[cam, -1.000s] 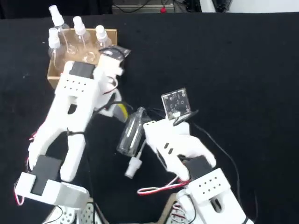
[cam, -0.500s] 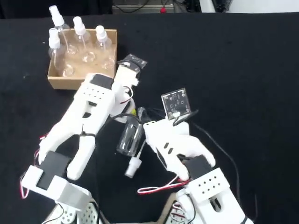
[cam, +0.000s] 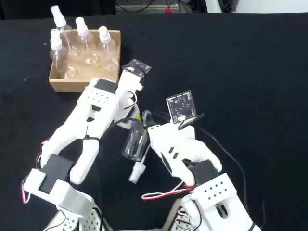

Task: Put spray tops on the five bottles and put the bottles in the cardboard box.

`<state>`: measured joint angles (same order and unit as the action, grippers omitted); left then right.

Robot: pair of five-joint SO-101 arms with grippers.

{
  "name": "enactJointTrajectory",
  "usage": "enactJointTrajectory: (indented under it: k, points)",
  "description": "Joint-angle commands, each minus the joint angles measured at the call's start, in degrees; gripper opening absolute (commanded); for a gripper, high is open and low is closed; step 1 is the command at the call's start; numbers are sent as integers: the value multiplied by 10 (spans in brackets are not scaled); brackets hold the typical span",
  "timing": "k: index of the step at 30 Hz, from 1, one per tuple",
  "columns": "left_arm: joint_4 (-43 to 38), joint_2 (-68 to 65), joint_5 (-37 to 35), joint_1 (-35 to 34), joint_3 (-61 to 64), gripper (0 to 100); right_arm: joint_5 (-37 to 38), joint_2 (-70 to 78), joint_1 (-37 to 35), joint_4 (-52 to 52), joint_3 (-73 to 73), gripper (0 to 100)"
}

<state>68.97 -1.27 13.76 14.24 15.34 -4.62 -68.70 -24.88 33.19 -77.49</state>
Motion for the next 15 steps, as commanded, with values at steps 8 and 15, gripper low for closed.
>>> enactJointTrajectory:
  k: [8,15]
  points:
    - [-27,4,-47,32,-22,360,1,0,12,-13,1,53]
    - [-73,4,-51,30,13,360,1,0,12,-13,1,53]
